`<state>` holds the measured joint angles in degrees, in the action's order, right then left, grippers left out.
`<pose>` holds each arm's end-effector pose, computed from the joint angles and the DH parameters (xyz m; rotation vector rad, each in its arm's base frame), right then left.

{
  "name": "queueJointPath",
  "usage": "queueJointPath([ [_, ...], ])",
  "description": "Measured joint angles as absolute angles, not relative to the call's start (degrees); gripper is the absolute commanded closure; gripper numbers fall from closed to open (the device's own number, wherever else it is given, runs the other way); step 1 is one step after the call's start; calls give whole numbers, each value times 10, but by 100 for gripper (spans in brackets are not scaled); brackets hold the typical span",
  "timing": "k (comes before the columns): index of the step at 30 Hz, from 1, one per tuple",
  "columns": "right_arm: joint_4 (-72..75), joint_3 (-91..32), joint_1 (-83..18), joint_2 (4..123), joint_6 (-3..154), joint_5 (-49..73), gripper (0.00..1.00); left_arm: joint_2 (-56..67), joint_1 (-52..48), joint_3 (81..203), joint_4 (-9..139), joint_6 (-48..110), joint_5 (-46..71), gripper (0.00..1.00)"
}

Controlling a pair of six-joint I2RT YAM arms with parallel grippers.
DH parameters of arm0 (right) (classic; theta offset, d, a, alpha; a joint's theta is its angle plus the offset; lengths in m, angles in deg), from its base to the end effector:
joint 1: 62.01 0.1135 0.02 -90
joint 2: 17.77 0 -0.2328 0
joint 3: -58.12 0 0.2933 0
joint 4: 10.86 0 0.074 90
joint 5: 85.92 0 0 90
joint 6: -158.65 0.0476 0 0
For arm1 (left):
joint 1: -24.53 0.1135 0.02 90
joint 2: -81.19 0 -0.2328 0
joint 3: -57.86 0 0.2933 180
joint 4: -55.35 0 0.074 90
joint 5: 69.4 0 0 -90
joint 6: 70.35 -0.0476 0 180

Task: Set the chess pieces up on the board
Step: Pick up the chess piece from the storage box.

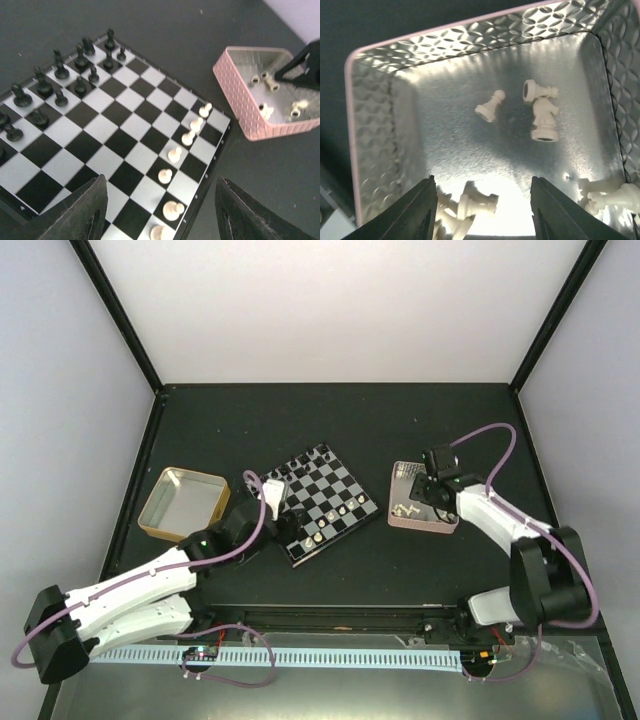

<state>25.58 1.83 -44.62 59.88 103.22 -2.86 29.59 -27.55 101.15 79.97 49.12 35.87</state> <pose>0.2956 0.0866 0.1315 0.4298 2.5431 0.1855 0.1735 -0.2023 0.1884 0.2700 2.1567 -0.5498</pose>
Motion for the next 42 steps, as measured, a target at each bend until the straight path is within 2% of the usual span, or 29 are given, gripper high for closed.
queueJointPath([
  [5, 270, -29, -457, 684, 1034, -40, 58, 328, -255, 1012, 787, 495, 359, 40],
  [14, 269, -73, -457, 776, 1056, -74, 62, 336, -235, 1011, 783, 505, 342, 40],
  [30, 267, -112, -457, 837, 1087, -115, 62, 345, -220, 1009, 778, 511, 328, 40],
  [37, 280, -129, -457, 848, 1094, -123, 52, 347, -217, 1009, 778, 512, 326, 40],
  [42, 291, -143, -457, 857, 1093, -124, 57, 347, -216, 1009, 778, 512, 322, 40],
])
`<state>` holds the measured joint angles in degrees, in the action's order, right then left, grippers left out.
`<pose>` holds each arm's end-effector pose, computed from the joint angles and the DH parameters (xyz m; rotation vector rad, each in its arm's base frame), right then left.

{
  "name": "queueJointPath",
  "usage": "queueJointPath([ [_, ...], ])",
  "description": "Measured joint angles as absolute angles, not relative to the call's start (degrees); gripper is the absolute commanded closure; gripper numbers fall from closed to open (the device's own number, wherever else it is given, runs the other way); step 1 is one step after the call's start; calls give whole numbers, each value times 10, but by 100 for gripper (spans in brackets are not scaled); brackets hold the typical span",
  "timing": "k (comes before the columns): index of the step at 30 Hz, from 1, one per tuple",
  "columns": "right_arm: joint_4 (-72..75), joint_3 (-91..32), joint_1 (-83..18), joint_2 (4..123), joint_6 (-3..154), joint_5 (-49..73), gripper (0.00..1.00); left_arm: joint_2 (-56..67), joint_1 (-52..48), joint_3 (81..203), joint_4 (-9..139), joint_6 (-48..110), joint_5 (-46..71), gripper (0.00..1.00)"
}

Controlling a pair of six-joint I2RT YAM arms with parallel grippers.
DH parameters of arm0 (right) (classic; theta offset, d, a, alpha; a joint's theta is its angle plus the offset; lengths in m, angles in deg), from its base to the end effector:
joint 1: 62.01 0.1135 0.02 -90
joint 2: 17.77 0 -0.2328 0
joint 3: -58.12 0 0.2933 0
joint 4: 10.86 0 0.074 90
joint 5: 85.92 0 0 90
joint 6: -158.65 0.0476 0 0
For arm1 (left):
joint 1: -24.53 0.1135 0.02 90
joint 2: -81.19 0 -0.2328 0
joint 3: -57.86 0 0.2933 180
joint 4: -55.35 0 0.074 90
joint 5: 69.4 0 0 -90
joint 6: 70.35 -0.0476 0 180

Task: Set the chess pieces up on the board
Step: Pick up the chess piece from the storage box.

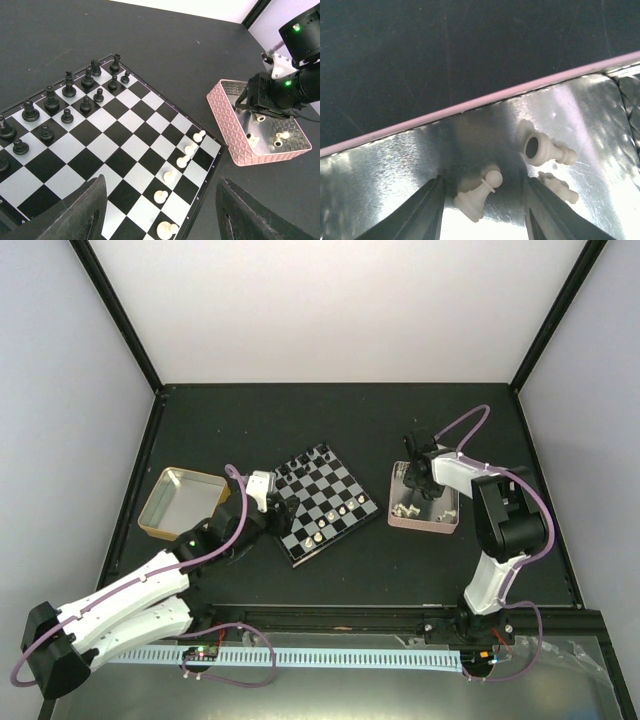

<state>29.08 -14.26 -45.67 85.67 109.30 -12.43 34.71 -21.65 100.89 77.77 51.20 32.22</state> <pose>0.3534 0.0895 0.0755 0.6355 2.6376 -0.1293 0.1876 -0.1817 0.2120 0.1327 2.0705 -0.6499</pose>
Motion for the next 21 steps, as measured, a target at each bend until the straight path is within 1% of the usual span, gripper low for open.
queueJointPath([
  [7, 299, -144, -457, 860, 1092, -124, 72, 347, -216, 1009, 778, 512, 317, 40],
  [10, 297, -140, -457, 857, 1093, -123, 77, 347, -215, 1009, 778, 512, 316, 40],
  [17, 305, -127, -458, 845, 1093, -123, 77, 347, -213, 1005, 778, 513, 313, 40],
  [20, 308, -124, -460, 841, 1093, -123, 86, 348, -213, 1003, 778, 513, 312, 40],
  [21, 310, -122, -460, 839, 1092, -123, 88, 349, -213, 1002, 778, 513, 312, 40],
])
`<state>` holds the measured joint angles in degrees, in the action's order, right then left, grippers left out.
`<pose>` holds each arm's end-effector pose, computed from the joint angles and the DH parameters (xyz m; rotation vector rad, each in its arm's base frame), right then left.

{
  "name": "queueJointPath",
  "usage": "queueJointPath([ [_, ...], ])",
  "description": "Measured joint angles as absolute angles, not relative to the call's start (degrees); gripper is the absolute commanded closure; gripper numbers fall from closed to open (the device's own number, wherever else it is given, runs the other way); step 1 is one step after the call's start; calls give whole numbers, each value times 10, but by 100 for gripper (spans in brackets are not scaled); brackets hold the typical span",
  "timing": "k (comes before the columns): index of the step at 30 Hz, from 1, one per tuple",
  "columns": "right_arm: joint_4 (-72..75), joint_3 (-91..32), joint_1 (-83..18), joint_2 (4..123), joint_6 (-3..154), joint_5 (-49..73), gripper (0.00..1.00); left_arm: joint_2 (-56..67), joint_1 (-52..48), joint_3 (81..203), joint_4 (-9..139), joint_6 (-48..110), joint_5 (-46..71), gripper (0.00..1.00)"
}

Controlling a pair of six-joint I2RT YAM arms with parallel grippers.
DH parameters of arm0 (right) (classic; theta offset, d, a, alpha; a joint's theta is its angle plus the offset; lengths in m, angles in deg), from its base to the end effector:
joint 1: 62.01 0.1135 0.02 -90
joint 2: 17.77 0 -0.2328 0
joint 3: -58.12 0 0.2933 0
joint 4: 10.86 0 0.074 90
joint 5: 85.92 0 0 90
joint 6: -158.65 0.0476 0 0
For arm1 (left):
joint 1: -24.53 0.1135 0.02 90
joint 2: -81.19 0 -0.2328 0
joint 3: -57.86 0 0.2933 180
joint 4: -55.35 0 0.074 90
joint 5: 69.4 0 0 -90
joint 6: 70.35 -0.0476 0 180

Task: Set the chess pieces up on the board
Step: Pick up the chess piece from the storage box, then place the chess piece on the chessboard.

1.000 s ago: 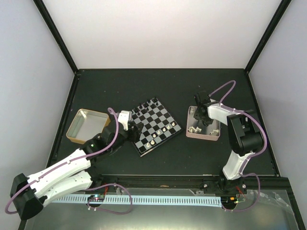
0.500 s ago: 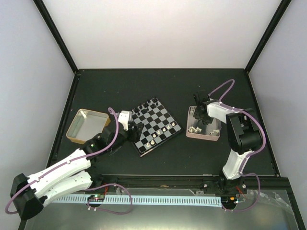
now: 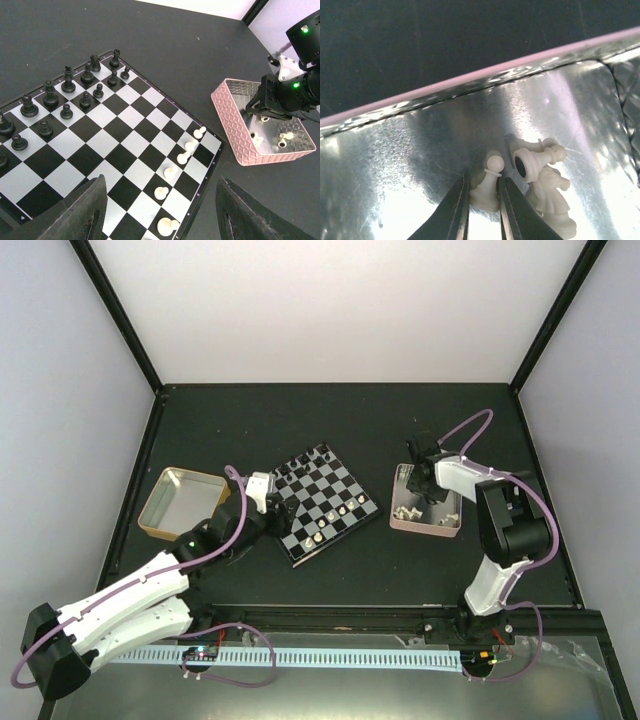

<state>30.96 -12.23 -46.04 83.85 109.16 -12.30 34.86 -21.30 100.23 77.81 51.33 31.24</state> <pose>0.3425 0.0840 0.0748 0.6406 2.6692 -0.1549 0.1875 -0.1804 0.2079 0.1374 2.0837 -0.6574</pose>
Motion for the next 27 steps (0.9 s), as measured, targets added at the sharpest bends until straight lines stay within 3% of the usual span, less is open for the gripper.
queueJointPath([
  [9, 302, -92, -462, 802, 1081, -102, 89, 355, -213, 1002, 778, 515, 305, 38],
  [15, 238, -21, -462, 656, 1024, 4, 89, 354, -206, 1004, 778, 527, 265, 36],
  [21, 81, 48, -453, 506, 961, 298, 88, 316, -167, 1065, 779, 574, 156, 33],
  [27, -55, 73, -396, 469, 956, 513, 88, 294, -133, 1107, 753, 628, 20, 29],
])
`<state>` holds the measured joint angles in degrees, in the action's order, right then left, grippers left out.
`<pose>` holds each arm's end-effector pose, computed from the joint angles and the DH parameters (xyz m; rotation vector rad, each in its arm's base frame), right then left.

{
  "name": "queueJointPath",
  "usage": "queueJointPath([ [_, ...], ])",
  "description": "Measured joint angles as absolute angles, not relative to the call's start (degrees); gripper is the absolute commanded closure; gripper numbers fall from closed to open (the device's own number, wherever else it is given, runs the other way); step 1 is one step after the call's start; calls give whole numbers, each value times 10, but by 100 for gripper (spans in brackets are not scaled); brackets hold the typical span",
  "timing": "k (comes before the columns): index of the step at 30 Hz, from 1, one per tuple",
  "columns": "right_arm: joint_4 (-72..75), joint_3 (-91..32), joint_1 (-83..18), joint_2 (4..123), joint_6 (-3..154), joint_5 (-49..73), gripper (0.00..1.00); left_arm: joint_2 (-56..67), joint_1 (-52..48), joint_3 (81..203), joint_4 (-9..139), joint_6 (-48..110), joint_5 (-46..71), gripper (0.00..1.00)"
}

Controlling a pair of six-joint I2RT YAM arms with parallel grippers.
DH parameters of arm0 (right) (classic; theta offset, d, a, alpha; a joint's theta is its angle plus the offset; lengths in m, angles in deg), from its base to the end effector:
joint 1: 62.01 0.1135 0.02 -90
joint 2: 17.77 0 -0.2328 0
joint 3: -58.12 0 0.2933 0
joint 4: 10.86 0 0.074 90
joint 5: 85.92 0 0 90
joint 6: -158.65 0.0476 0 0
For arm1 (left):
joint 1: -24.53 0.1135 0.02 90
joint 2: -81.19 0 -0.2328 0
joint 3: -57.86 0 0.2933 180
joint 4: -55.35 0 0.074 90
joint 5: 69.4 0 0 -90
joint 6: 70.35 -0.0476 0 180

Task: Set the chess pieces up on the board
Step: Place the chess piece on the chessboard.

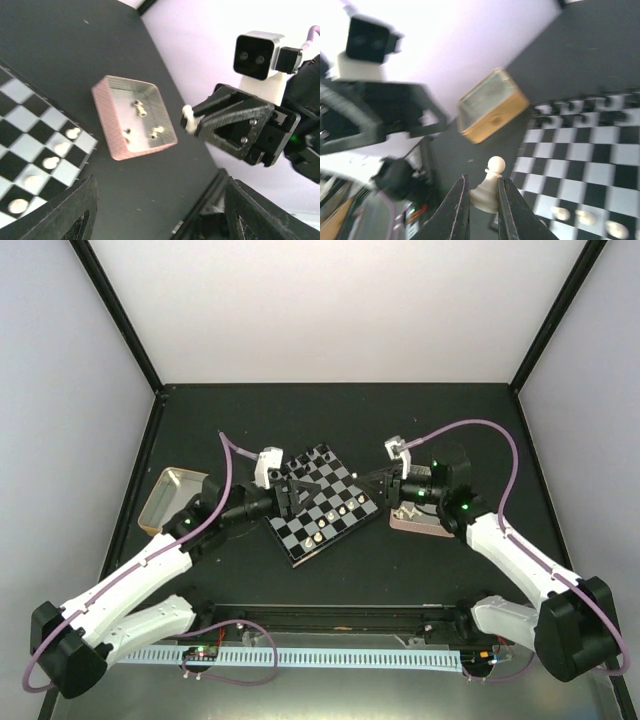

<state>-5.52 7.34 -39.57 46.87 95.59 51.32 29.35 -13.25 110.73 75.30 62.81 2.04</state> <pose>0.2690 0.1489 0.2186 -0.5259 1.9606 1.3456 0.2137 -0.1848 0.2632 0.1448 2.0880 -1.2223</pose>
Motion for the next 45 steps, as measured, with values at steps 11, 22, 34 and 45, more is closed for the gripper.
queueJointPath([
  [11, -89, 27, -318, 475, 903, 668, 91, 245, -119, 1116, 657, 713, -200, 43],
  [22, -20, -19, -292, 510, 832, 691, 94, 236, -114, 1116, 610, 748, -270, 65],
  [34, 28, -39, -286, 516, 788, 694, 94, 228, -104, 1116, 613, 757, -277, 97],
  [45, 64, -40, -276, 520, 778, 650, 21, 231, -100, 1119, 683, 687, -231, 98],
])
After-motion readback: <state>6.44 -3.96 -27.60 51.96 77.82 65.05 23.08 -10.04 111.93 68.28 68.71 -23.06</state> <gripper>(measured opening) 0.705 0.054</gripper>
